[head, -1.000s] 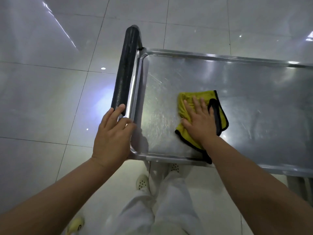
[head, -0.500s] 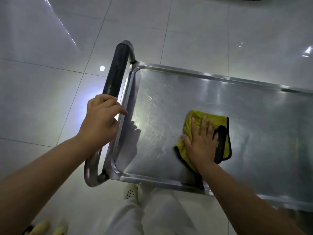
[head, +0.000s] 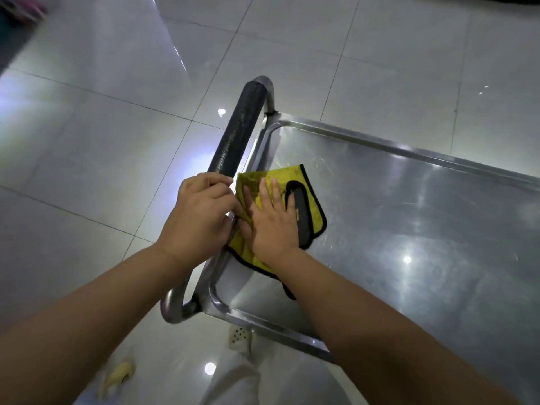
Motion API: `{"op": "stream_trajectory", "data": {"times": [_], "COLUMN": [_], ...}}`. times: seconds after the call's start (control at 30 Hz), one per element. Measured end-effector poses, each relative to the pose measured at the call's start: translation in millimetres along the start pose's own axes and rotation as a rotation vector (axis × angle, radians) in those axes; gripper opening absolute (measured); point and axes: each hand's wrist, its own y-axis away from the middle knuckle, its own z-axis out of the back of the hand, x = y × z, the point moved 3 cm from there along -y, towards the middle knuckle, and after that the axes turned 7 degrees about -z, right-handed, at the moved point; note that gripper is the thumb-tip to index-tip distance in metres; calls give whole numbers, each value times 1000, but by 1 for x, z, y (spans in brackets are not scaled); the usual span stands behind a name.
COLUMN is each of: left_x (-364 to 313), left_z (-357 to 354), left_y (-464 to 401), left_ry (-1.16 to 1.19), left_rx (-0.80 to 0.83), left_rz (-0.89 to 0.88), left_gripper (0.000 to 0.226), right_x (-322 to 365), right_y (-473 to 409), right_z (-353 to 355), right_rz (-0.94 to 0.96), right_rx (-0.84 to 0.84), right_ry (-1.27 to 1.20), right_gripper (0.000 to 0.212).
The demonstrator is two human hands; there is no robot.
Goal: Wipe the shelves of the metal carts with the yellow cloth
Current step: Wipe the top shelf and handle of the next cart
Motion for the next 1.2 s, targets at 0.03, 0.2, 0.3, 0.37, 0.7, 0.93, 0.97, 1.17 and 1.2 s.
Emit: {"op": "stream_trajectory", "data": {"times": [0.03,0.2,0.3,0.37,0.7,0.93,0.97,1.17,1.2], "left_x": [1,-3,-7,-8,-19,-15,-14,-7,-5], "left_z": [0,0,3,2,-3,-2,-3,-3,-3], "left_y": [0,0,-1,0,3,2,2,2,2], "left_ry": [-9,-77,-116,-151,-223,-148,-130,-68,-64], "left_rx": [2,39,50,64,35,60,82,115,119], "left_rz": [-3,-17,-15,-18,-119,-88,-77,-30,-29], "left_gripper": [38,24,20,20,18,14,14,17,17], "right_x": [-5,-59,-108,-142,-239,-201,-191,-112,-97], "right_y": [-1,7,22,35,94,77,74,27,16], "right_z": [3,13,20,24,35,30,28,21,20], "right_rz": [18,-32,-146,-225,-610,-674,-646,-428,-390], "right_rx": [1,-3,-11,-15,-13,-2,7,-18,-7], "right_ry": [16,-13,-32,-17,-1,-19,-13,12,35], "right_gripper": [61,62,63,69,64,60,63,69,66]}}
